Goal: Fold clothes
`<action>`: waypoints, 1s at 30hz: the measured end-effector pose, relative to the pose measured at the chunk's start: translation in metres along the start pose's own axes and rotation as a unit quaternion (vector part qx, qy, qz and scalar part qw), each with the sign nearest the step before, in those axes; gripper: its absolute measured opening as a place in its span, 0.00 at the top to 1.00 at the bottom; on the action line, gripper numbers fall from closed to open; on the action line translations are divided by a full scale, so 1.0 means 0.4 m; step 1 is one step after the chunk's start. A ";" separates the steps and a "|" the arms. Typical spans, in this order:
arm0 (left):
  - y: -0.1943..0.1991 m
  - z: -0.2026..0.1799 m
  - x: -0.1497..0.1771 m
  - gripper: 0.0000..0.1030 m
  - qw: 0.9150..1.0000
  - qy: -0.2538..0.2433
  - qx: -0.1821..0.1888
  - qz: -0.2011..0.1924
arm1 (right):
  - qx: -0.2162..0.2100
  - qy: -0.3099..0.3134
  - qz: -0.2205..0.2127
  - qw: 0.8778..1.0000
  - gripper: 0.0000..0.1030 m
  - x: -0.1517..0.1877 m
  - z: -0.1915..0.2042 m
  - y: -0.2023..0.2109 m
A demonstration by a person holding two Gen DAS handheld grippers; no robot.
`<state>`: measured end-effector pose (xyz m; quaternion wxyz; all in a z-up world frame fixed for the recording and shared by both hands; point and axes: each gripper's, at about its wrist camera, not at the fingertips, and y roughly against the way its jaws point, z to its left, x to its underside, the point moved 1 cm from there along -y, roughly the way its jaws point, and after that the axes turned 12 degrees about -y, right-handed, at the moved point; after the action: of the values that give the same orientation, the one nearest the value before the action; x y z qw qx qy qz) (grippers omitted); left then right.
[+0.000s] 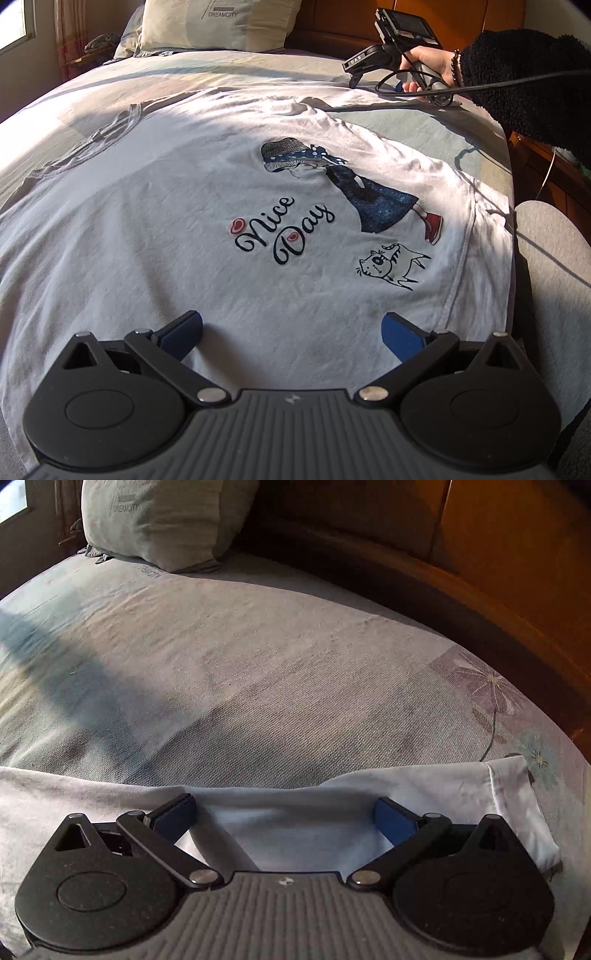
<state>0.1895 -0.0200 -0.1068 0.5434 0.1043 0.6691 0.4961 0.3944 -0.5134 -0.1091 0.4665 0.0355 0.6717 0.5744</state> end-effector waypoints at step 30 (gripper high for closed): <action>0.042 -0.022 -0.012 0.01 1.000 -0.004 -0.002 -0.015 | -0.097 -0.038 0.019 0.994 0.00 0.027 -0.259 0.147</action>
<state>0.1771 -0.0200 -0.0916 0.5539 0.0953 0.6674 0.4886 0.2905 -0.5640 -0.0780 0.4823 0.0250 0.5939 0.6435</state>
